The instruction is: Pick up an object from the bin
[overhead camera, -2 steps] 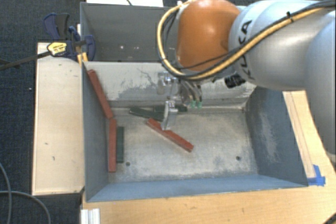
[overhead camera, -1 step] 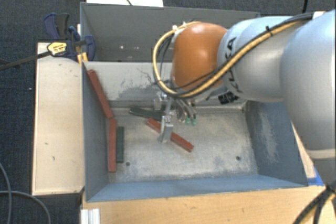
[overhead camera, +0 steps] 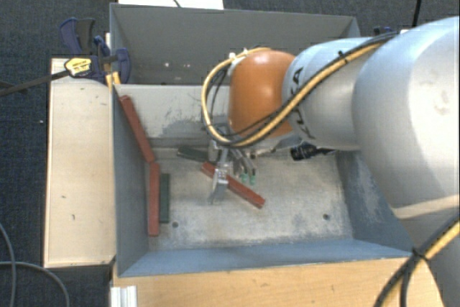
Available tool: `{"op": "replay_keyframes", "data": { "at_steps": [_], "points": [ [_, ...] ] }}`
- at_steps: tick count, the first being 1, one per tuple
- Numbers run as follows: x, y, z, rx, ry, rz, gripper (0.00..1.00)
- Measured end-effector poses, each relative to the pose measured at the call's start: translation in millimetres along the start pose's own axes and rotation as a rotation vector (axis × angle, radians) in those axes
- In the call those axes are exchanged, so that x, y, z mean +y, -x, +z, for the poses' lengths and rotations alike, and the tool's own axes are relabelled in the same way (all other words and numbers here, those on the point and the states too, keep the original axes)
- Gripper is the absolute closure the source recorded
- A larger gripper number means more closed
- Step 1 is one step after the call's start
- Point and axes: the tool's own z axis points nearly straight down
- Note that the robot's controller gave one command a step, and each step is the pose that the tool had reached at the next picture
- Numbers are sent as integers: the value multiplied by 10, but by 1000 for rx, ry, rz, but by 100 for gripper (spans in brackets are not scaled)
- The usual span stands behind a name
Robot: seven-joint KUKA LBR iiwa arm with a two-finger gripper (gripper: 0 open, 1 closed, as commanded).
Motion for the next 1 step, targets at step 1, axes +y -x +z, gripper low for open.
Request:
{"op": "replay_keyframes", "data": {
  "at_steps": [1],
  "points": [
    [-121,-127,202,0,0,57,100]
  ]
}}
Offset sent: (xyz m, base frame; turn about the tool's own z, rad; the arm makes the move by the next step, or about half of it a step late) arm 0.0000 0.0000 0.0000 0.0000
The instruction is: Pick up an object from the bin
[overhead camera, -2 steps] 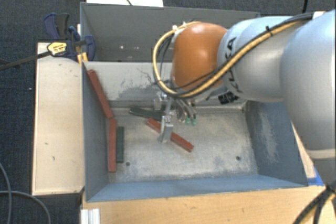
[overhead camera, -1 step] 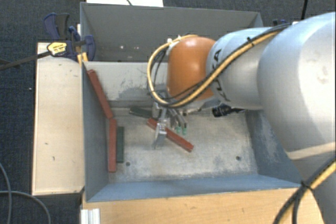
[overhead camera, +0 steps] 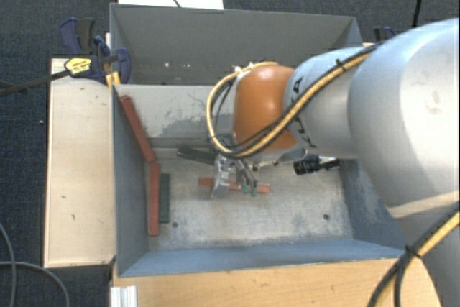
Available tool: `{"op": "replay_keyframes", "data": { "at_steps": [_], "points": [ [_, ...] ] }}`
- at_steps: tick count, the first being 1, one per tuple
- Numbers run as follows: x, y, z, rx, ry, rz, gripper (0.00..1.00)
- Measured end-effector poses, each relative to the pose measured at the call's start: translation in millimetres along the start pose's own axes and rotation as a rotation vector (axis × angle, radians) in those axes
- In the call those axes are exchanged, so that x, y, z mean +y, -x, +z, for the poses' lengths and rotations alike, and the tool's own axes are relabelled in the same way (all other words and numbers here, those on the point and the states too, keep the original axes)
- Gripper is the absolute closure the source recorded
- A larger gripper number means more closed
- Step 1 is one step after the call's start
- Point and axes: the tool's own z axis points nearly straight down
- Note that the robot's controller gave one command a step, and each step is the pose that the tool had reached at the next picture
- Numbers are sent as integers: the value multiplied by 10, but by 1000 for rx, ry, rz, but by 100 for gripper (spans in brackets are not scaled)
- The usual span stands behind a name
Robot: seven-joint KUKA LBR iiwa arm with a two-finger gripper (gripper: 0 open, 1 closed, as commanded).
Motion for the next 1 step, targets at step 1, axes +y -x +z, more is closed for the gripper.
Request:
{"op": "replay_keyframes", "data": {
  "at_steps": [1],
  "points": [
    [0,0,0,0,0,1,100]
  ]
}}
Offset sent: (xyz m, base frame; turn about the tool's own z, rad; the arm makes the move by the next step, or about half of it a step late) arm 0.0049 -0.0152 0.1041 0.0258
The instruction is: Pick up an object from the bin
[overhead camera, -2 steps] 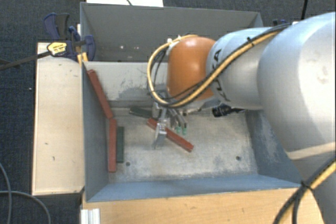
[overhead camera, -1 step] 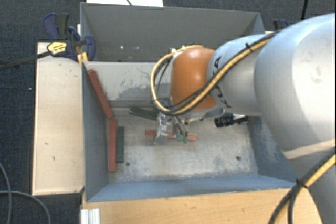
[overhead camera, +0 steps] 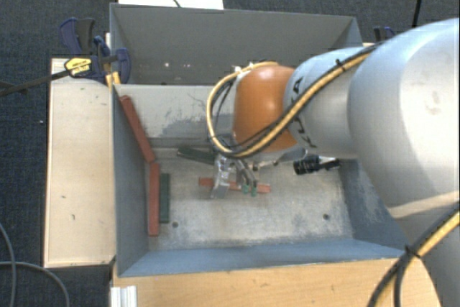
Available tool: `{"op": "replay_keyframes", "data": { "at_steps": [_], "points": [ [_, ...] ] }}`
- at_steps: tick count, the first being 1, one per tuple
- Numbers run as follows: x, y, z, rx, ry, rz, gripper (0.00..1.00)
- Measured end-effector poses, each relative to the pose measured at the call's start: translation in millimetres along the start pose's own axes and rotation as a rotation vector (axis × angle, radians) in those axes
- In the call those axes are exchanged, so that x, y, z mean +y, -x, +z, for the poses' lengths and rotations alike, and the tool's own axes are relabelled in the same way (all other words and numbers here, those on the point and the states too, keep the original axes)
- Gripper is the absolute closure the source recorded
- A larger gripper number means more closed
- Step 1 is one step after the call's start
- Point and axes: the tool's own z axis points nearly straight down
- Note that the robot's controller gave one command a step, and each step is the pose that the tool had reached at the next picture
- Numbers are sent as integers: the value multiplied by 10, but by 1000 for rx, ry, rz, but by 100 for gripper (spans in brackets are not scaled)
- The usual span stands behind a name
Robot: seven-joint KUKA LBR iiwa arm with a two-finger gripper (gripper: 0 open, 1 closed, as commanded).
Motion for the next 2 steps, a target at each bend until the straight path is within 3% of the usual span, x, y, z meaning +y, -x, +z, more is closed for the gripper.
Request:
{"op": "replay_keyframes", "data": {
  "at_steps": [1,2],
  "points": [
    [-138,83,-1047,0,-1,29,100],
    [-138,83,-1047,0,-1,30,0]
  ]
}}
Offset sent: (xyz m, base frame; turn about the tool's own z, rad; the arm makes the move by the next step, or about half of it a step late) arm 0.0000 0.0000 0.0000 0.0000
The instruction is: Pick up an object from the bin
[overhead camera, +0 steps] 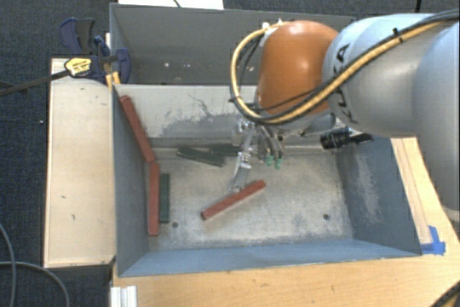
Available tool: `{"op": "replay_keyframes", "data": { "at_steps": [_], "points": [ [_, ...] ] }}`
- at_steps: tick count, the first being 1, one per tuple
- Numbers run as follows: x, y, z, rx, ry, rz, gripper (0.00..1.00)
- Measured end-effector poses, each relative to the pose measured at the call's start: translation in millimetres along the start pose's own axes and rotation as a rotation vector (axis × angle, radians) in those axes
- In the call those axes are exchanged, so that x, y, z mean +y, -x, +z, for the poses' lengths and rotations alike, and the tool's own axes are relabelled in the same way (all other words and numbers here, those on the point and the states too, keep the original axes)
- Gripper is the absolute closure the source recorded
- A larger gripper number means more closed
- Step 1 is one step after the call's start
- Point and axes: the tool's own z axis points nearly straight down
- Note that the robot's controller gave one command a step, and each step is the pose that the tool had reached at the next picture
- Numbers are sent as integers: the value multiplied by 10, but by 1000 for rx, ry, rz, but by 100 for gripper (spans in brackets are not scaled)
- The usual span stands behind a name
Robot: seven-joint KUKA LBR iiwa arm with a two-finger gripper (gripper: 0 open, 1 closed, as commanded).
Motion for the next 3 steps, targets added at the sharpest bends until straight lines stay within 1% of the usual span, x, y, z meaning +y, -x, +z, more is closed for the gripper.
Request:
{"op": "replay_keyframes", "data": {
  "at_steps": [1,2,3],
  "points": [
    [0,0,0,0,0,1,0],
    [-130,-46,541,-5,2,30,0],
    [-292,-142,1036,0,-1,17,0]
  ]
}}
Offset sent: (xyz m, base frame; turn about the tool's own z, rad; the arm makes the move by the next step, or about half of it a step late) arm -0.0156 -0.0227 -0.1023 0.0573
